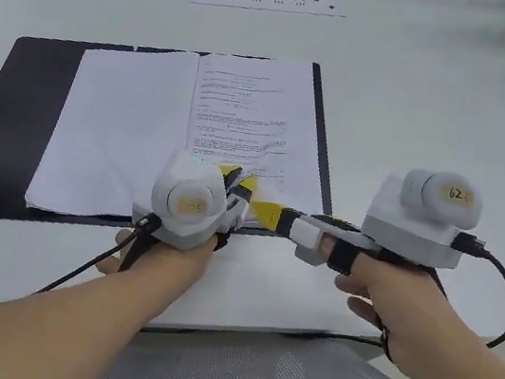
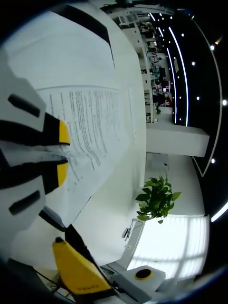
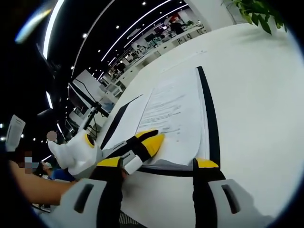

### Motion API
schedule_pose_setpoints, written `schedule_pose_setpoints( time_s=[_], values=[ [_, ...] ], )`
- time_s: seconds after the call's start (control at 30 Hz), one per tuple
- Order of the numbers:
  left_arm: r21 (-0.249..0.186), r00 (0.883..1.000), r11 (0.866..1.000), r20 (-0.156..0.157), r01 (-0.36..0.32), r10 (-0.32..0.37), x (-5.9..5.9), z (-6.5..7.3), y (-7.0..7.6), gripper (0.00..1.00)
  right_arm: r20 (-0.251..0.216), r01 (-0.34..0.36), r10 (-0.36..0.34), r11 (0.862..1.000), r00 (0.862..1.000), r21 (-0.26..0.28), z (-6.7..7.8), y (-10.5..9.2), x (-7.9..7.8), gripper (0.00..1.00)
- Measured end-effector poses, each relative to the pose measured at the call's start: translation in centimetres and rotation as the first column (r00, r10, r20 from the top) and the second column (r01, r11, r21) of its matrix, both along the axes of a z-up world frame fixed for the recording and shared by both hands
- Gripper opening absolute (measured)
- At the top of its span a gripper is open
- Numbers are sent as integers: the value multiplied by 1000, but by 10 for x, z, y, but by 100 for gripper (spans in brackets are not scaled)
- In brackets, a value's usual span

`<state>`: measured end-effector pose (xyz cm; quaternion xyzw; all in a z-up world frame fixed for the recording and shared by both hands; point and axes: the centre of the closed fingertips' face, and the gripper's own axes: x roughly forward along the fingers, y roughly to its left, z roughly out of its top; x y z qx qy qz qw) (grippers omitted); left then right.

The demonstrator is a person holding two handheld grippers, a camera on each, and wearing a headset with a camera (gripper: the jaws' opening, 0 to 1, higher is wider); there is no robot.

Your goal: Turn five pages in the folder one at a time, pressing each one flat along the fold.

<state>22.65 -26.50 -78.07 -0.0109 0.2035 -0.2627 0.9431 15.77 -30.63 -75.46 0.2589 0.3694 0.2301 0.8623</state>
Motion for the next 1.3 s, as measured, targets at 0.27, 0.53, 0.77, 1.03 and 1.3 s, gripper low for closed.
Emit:
schedule_pose_setpoints(
  time_s=[0.27, 0.53, 0.77, 1.03, 1.3],
  values=[
    [-4, 1000, 1000, 2, 0, 0, 0, 0, -1, 11, -82, 142, -136, 987, 987, 73, -9, -11, 9, 34],
    [8, 1000, 1000, 4, 12, -12, 0, 0, -1, 11, -250, 381, -320, 890, 914, 251, -18, -29, 11, 14],
    [15, 1000, 1000, 1, 21, -21, 0, 0, -1, 11, -379, 509, -371, 767, 848, 390, -17, -28, 2, 0],
    [25, 1000, 999, -7, 28, -28, 0, 0, -1, 11, -396, 542, -393, 734, 830, 408, -14, -31, 7, 0],
    [-41, 991, 996, -107, 77, -81, -10, 7, -10, 24, -344, 534, -416, 735, 842, 418, 4, -30, 9, 0]
  ],
)
